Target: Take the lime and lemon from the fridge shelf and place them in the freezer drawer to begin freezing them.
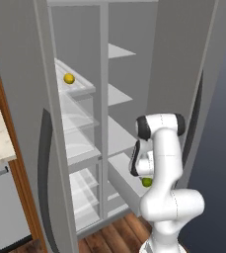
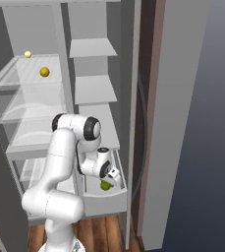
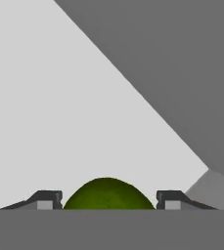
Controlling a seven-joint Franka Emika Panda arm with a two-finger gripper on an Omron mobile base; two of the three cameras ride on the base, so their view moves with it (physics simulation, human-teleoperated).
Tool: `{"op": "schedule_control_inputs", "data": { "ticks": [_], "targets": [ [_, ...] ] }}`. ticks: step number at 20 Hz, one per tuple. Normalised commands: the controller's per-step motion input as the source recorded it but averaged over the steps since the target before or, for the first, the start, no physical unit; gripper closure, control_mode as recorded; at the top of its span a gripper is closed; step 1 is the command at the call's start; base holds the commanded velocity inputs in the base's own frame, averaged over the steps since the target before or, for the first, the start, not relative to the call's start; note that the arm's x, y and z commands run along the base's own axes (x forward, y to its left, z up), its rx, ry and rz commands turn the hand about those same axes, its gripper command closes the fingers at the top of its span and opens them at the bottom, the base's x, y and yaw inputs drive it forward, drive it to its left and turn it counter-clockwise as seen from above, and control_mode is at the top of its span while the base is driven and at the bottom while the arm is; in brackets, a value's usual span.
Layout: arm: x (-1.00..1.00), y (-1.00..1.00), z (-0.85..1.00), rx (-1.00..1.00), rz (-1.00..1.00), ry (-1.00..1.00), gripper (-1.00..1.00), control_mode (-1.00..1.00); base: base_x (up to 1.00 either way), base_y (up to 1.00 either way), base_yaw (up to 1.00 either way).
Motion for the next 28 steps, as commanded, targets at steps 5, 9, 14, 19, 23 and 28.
{"op": "schedule_control_inputs", "data": {
  "ticks": [5, 9, 14, 19, 23, 28],
  "targets": [
    [0.23, -0.01, -0.29, -0.08, 0.00, -0.08, -1.00, -1.00, 0.00, 0.00, 0.00],
    [0.02, 0.00, -0.10, -0.04, 0.00, -0.04, -1.00, -1.00, 0.00, 0.00, 0.00],
    [0.00, 0.00, 0.18, 0.00, 0.00, -0.04, -1.00, -1.00, 0.00, 0.00, 0.00],
    [-0.24, 0.00, 0.86, 0.00, 0.00, -0.14, -1.00, -1.00, 0.00, 0.00, 0.00],
    [-0.53, 0.00, 1.00, 0.00, 0.00, -0.21, -1.00, -1.00, 0.00, 0.00, 0.00],
    [-0.89, 0.00, 1.00, 0.00, 0.03, -0.25, -1.00, -1.00, 0.00, 0.00, 0.00]
  ]
}}
